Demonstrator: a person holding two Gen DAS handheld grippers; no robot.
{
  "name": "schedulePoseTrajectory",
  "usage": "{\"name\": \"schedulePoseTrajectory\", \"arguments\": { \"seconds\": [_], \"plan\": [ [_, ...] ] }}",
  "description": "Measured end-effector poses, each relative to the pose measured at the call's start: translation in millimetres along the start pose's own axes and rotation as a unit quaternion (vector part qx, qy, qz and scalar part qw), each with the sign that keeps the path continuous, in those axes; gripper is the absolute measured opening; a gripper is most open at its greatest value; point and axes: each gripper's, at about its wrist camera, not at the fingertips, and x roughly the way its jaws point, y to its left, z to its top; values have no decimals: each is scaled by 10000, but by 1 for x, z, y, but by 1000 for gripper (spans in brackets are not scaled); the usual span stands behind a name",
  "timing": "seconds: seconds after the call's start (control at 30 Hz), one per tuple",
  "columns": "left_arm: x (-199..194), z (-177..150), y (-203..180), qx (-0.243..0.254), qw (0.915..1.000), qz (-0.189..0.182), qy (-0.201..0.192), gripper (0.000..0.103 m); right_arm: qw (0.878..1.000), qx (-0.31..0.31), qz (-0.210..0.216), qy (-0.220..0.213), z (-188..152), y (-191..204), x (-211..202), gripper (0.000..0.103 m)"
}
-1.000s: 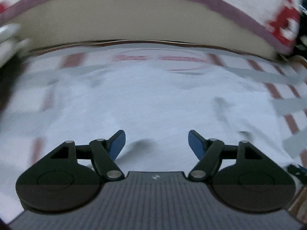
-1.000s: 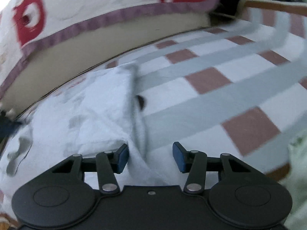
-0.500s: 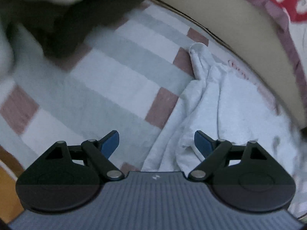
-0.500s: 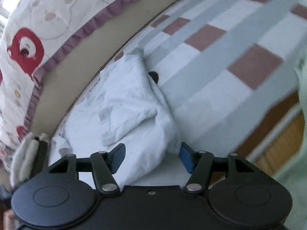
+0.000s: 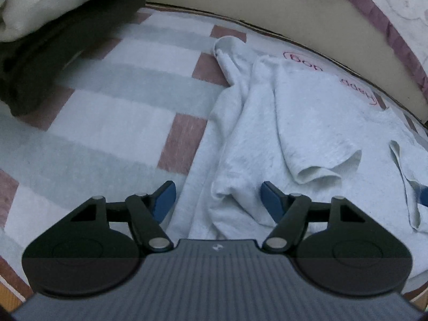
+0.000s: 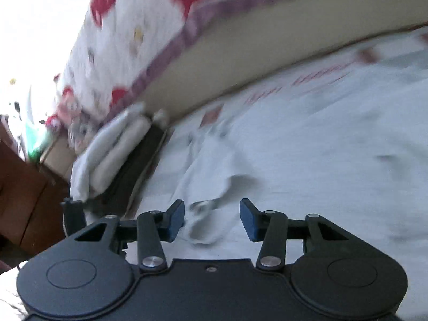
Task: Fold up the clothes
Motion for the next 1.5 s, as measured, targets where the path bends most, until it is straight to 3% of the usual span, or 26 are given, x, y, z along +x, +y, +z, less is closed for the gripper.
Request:
{"name": "schedulePoseTrajectory", "arguments": {
  "seconds": [0.13,0.27,0.3,0.33,0.37,0.53,0.6,0.67,0.77,0.8,0.83,0.9,1.0,1.1,1.2,1.27,1.4,1.5],
  "plan": [
    [1,-1,2,62,10000,-38,0,70,9974,-13,-327,642,18,4,75,54],
    [0,-1,8,-10,9998,-173,2,70,9965,437,-460,543,22,-9,113,53],
    [-1,-1,10,-47,9998,-213,5,70,9977,352,-423,394,25,-8,116,41],
    [-1,0,11,-77,9997,-252,5,70,9985,213,-427,275,27,-7,118,9],
    [-1,0,13,-104,9995,-289,5,70,9987,46,-493,153,31,-5,117,4],
    [-1,1,15,-52,9993,-373,51,70,9945,-46,-861,-593,59,-21,94,4],
    [0,2,11,159,9992,-328,149,70,9927,13,-1024,-630,71,-35,91,4],
    [1,3,10,252,9990,-292,220,70,9921,72,-1186,-401,81,-49,92,4],
    [0,4,11,217,9990,-292,264,70,9914,414,-1240,-46,87,-69,94,6],
    [0,5,12,211,9990,-287,278,70,9911,543,-1216,1,86,-74,93,13],
    [0,5,12,194,9990,-272,292,70,9908,646,-1187,-12,85,-76,90,29],
    [0,5,12,161,9991,-255,301,70,9908,795,-1084,-174,78,-75,85,51],
    [-1,4,14,111,9992,-261,277,70,9904,967,-964,-222,72,-74,83,54],
    [-3,4,17,78,9992,-211,339,71,9870,753,-1397,-255,68,-60,80,54],
    [-5,7,21,-10,9986,-131,510,71,9796,94,-1976,-359,55,-37,69,54],
    [-8,11,28,-176,9976,-72,663,74,9755,-586,-2097,-314,40,-14,64,54],
    [-14,16,47,-703,9945,-245,735,74,9757,-1684,-1396,-93,15,25,68,54],
    [-11,12,56,-943,9911,-585,729,75,9611,-2649,-764,158,-3,55,80,55]
  ]
}}
